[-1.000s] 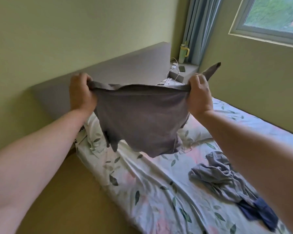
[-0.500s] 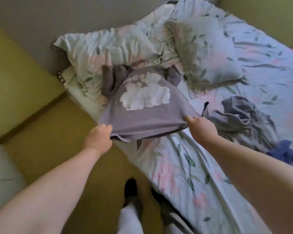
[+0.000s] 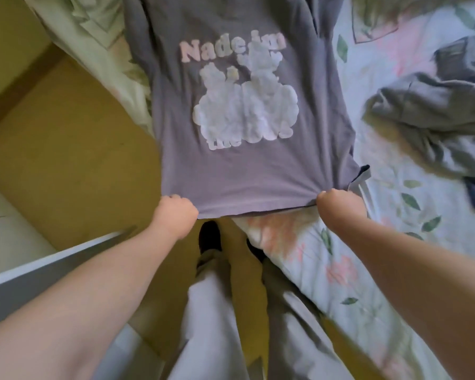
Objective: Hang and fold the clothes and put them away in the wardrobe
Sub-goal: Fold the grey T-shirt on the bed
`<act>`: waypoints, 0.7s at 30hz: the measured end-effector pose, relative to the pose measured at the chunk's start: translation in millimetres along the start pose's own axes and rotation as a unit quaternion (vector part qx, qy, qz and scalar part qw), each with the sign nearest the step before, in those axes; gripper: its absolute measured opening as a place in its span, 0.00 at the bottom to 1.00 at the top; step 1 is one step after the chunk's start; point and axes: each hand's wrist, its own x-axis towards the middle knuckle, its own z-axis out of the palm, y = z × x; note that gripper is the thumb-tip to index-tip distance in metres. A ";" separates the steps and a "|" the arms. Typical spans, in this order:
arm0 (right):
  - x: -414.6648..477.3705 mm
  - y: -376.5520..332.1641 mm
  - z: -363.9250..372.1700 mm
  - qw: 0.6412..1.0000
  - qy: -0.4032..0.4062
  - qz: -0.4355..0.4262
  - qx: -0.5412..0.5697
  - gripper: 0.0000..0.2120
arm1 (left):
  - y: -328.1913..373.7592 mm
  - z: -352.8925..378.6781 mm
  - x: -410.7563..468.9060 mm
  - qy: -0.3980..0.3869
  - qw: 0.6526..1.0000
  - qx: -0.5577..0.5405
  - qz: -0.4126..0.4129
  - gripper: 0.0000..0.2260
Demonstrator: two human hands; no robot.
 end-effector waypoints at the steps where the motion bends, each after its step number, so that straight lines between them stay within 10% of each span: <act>1: 0.8 -0.8 1.6 1.000 -0.007 0.000 -0.003 0.13 | 5.2 2.3 0.5 -0.004 1.000 0.006 0.008 0.12; 21: 39.8 30.3 -19.9 0.977 -0.162 0.140 -0.009 0.24 | -1.4 -34.1 33.4 -0.084 0.977 -0.175 -0.083 0.14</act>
